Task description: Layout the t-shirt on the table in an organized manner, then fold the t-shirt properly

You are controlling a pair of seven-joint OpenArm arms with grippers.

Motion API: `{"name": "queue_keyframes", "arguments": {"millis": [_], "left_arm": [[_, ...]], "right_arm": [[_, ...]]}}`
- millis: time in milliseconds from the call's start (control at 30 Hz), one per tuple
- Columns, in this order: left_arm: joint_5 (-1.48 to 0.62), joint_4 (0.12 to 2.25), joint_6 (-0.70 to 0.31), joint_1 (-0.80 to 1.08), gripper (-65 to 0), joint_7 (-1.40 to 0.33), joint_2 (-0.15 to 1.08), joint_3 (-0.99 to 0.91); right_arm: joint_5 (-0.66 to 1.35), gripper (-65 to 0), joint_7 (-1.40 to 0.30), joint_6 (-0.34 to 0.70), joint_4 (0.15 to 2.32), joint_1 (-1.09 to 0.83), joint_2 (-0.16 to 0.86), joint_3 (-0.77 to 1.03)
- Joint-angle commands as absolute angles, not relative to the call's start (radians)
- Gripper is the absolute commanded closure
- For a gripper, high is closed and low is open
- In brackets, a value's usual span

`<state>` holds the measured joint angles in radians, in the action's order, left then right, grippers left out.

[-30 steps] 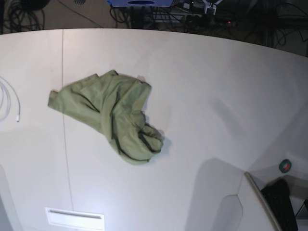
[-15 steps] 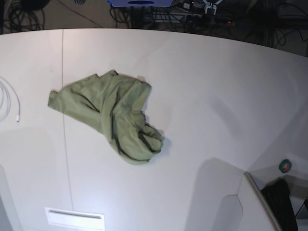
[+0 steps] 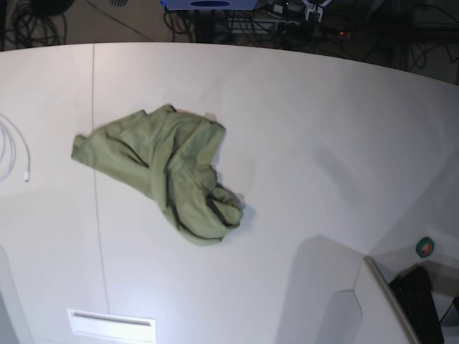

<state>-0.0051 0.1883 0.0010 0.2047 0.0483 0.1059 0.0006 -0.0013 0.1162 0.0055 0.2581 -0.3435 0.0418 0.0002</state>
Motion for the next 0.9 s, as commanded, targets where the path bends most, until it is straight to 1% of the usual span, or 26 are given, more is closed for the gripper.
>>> {"name": "queue_keyframes", "arguments": {"millis": [0,467,533,567,633,700,800,867], "left_arm": [[-0.005,0.189,0.005,0.214,0.0,0.05,0.104,-0.001],[-0.005,0.189,0.005,0.216,0.0,0.05,0.101,0.01],[-0.005,0.196,0.005,0.231,0.0,0.062,0.101,0.01],[-0.005,0.219,0.005,0.245,0.0,0.104,0.101,0.01],[0.004,0.272,0.005,0.309,0.0,0.245,0.104,0.012],[0.005,0.314,0.005,0.366,0.0,0.398,0.107,0.012],[0.005,0.317,0.005,0.403,0.0,0.547,0.11,0.012],[0.005,0.317,0.005,0.417,0.0,0.584,0.111,0.012]], "right_arm": [[-0.004,0.0,0.116,0.005,0.257,-0.355,0.048,-0.002],[-0.004,0.0,0.116,0.005,0.257,-0.357,0.05,-0.002],[-0.004,0.0,0.154,0.005,0.259,-0.361,0.05,-0.002],[-0.004,0.0,0.217,0.005,0.259,-0.375,0.05,-0.002],[-0.004,0.0,0.375,0.005,0.259,-0.417,0.05,-0.002],[-0.004,0.0,0.492,0.007,0.259,-0.444,0.05,-0.002],[-0.004,0.0,0.532,0.007,0.259,-0.464,0.053,-0.002],[-0.004,0.0,0.532,0.007,0.259,-0.469,0.053,-0.002]]}}
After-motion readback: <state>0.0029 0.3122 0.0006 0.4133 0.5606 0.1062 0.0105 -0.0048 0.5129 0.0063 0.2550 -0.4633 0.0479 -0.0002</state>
